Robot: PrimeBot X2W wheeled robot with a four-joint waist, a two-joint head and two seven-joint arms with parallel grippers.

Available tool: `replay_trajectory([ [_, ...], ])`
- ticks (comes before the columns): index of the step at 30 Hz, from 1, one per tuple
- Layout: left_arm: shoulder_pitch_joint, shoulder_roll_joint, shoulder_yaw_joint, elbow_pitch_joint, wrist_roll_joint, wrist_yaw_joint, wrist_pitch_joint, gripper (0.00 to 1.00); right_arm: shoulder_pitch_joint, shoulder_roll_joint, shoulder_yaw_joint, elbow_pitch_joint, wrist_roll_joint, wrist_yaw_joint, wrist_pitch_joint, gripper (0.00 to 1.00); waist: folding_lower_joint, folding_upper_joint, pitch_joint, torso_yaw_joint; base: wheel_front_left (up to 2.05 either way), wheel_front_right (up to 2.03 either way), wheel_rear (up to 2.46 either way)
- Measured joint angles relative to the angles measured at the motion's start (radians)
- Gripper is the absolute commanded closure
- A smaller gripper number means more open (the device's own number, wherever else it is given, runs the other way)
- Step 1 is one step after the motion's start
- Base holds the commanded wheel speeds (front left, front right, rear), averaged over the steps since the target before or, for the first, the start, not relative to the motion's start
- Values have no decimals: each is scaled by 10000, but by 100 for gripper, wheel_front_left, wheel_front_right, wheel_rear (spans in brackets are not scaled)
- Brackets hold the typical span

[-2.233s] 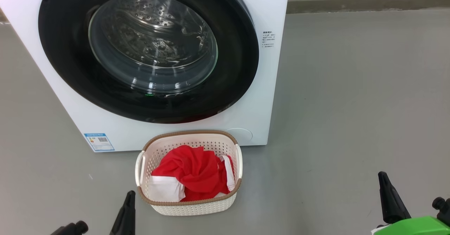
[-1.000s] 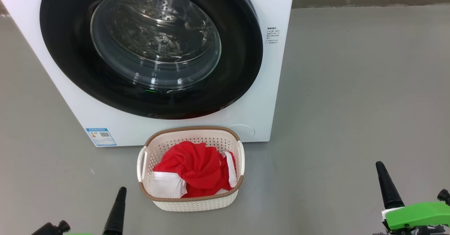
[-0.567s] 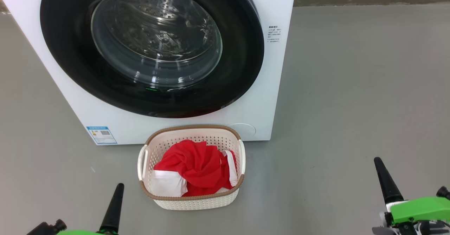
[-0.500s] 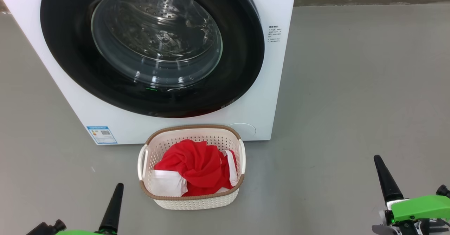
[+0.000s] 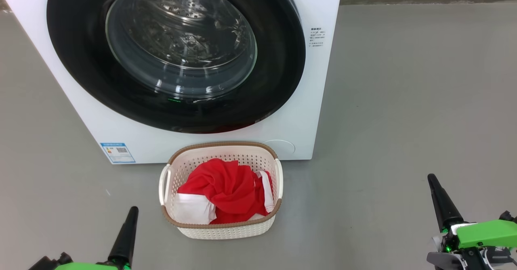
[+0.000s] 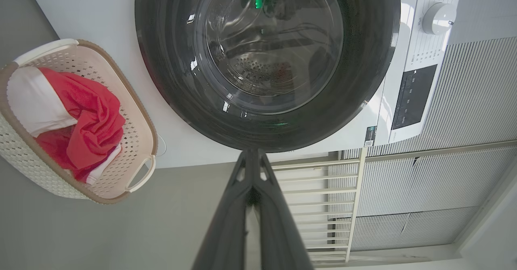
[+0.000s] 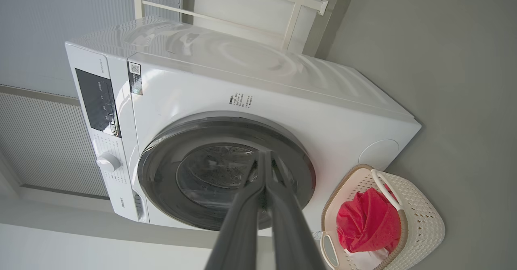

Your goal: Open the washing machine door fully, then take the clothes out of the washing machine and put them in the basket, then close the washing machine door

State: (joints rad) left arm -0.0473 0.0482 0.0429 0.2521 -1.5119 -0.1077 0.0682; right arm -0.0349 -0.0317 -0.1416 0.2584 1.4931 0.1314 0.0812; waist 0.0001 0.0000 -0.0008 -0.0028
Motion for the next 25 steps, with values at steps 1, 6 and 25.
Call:
replay_trajectory([
  [1, -16, 0, 17, 15, -113, -2, 19, 100, -19, 0, 0, 12, 121, 0, 23, 100, 0, 0, 4, 3, 0, 0, 0],
  [6, -155, 0, 127, 88, -665, -81, 161, 100, -170, -10, 4, 56, 692, 0, 174, 100, 0, 0, 26, 19, 0, 0, 0],
  [25, -188, -2, 211, 136, -1035, -88, 274, 100, -302, -19, 10, 115, 1103, 0, 259, 100, 0, 0, 39, 28, 0, 0, 0],
])
